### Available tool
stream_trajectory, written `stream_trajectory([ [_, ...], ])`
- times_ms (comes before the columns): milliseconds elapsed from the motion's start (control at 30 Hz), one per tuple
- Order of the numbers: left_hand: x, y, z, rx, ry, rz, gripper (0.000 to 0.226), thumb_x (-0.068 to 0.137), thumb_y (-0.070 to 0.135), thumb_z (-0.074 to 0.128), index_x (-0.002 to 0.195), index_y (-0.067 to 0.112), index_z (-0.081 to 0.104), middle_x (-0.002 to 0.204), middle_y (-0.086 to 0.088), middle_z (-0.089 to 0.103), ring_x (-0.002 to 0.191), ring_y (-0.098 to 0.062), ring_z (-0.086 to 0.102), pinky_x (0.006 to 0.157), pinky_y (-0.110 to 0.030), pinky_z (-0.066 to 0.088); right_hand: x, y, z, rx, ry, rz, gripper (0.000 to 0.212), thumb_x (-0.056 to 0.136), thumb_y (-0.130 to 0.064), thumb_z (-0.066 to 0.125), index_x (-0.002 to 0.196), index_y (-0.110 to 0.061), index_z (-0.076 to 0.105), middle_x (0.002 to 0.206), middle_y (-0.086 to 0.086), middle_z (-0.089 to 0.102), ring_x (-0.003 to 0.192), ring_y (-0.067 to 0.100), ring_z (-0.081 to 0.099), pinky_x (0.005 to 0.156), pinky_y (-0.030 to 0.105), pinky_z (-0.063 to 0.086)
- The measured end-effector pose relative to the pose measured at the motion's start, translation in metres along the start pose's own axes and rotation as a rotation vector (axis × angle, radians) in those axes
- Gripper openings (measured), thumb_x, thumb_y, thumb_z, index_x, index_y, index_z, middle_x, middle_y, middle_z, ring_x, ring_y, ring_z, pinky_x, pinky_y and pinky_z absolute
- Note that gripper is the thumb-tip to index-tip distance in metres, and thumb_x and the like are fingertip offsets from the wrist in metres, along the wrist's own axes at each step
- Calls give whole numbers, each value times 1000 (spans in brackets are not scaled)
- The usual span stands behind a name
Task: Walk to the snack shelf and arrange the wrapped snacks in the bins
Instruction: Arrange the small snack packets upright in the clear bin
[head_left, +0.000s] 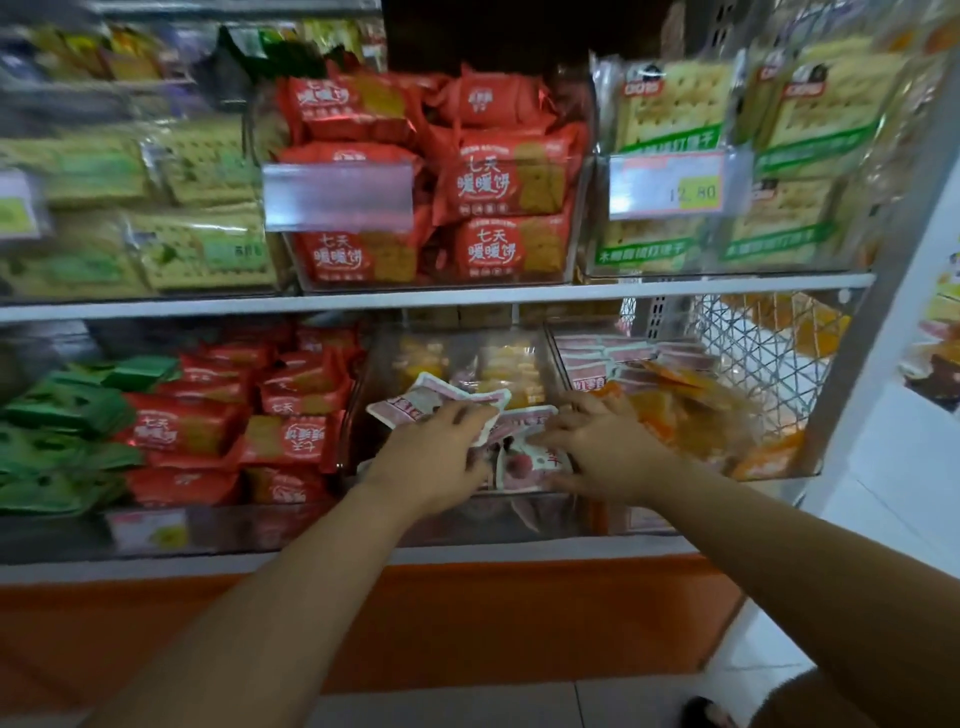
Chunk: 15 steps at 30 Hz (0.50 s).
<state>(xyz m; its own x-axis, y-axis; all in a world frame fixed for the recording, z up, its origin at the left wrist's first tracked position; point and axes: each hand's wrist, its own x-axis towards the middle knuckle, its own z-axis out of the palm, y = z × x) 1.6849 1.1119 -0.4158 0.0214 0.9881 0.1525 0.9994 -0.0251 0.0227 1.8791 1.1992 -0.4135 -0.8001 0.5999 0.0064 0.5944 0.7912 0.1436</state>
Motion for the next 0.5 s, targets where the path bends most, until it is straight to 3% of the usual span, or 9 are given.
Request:
stream_trajectory([
  [167, 1, 7, -6, -39, 40, -61, 64, 93, 29, 41, 149, 39, 10, 144, -3, 38, 93, -27, 59, 59, -29, 37, 6, -1, -5, -37, -31, -4, 62, 87, -55, 48, 142, -32, 32, 147, -2, 38, 140, 21, 14, 108, 44, 20],
  [300, 2, -2, -6, -242, 156, -151, 60, 95, 23, 43, 148, 37, 18, 105, -8, 59, 63, -20, 54, 52, -32, 43, 10, -3, -6, -14, -15, -4, 60, 86, -50, 51, 141, -32, 34, 141, 1, 44, 135, 21, 23, 109, 42, 17],
  [500, 1, -31, -3, -624, 351, -309, 49, 95, 13, 49, 140, 28, 39, 67, 2, 63, 47, -13, 55, 42, -26, 40, 30, -10, -7, -14, -34, -85, 63, 92, -48, 44, 146, -35, 16, 148, 2, 38, 136, 20, 33, 114, 49, 0],
])
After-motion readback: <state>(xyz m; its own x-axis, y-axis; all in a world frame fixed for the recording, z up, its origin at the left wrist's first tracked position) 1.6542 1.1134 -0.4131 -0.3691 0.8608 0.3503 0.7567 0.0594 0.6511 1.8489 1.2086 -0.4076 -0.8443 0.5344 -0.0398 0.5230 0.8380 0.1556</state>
